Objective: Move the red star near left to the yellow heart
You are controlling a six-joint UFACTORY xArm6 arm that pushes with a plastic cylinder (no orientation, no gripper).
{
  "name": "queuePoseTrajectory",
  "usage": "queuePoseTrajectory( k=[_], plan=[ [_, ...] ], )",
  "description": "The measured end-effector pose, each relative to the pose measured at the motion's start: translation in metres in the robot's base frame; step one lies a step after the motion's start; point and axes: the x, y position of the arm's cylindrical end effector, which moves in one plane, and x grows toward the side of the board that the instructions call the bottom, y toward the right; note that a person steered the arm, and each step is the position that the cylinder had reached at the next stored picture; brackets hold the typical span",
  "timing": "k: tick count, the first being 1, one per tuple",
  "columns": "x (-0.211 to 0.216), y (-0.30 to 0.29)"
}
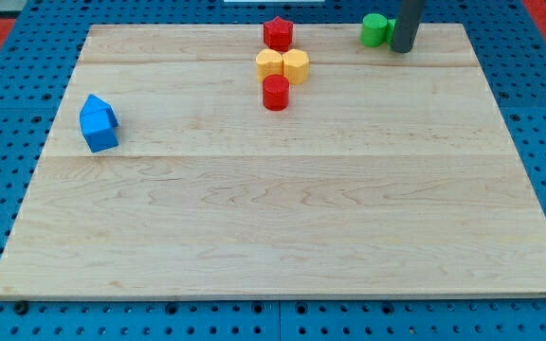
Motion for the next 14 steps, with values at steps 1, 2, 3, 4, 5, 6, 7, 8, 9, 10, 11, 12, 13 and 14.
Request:
queuePoseTrajectory(
  k=[1, 2, 3, 4, 5, 6, 7, 8, 9, 10, 11, 12, 13, 14],
  plan=[
    [0.018, -0.011],
    [0.049, -0.019],
    [0.061, -0.019],
    [0.061, -0.019],
    [0.061, -0.028],
    [0.061, -0.059],
    [0.051, -0.082],
    [0.033, -0.092],
    [0.021, -0.093],
    [0.013, -0.092],
    [0.001, -0.093],
    [-0.017, -0.112],
    [-0.033, -0.142],
    [-0.045, -0.197]
  ],
)
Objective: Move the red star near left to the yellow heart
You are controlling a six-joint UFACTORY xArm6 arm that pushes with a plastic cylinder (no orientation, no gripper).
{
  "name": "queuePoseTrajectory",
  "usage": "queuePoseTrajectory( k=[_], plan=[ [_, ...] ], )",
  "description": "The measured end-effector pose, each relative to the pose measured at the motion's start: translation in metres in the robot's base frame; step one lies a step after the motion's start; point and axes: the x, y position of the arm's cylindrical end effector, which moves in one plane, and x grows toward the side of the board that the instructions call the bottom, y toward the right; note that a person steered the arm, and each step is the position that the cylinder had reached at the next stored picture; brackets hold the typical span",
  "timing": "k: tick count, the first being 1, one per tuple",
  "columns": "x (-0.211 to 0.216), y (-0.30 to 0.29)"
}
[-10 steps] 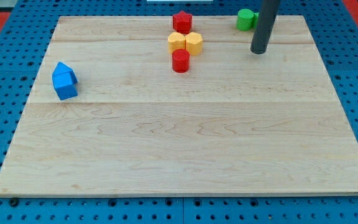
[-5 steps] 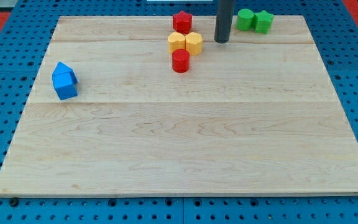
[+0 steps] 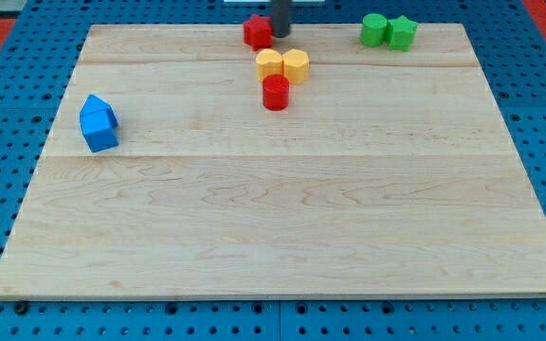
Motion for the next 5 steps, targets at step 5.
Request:
queuePoseTrajectory(
  k=[5],
  plan=[
    [-0.009, -0.162]
  ],
)
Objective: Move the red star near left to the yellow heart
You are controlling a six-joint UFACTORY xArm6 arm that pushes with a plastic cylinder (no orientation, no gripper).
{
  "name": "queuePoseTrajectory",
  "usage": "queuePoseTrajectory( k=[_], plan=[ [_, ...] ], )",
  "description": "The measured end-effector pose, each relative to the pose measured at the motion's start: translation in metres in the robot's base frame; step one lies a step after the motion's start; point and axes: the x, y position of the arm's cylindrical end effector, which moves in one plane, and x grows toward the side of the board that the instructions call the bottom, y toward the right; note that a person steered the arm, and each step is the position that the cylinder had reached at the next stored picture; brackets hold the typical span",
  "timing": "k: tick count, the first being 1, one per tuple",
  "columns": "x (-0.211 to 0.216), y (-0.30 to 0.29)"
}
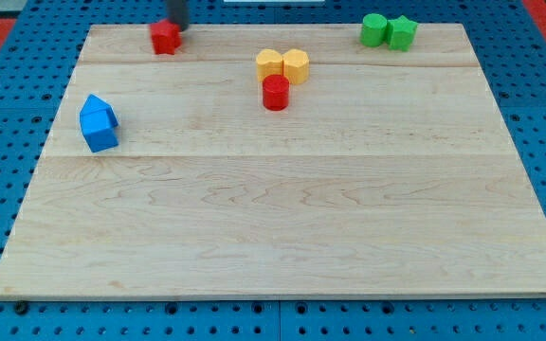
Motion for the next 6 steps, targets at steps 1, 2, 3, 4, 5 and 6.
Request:
queuePoseTrajectory(
  k=[1, 2, 3, 4, 5, 6],
  plan=[
    [-0.0001, -0.0425],
    [-0.0001, -0.0425],
    [0.0005, -0.0425],
    [0.0040, -0.0417],
    [0.0001, -0.0341],
    [0.0025, -0.0440]
  ],
)
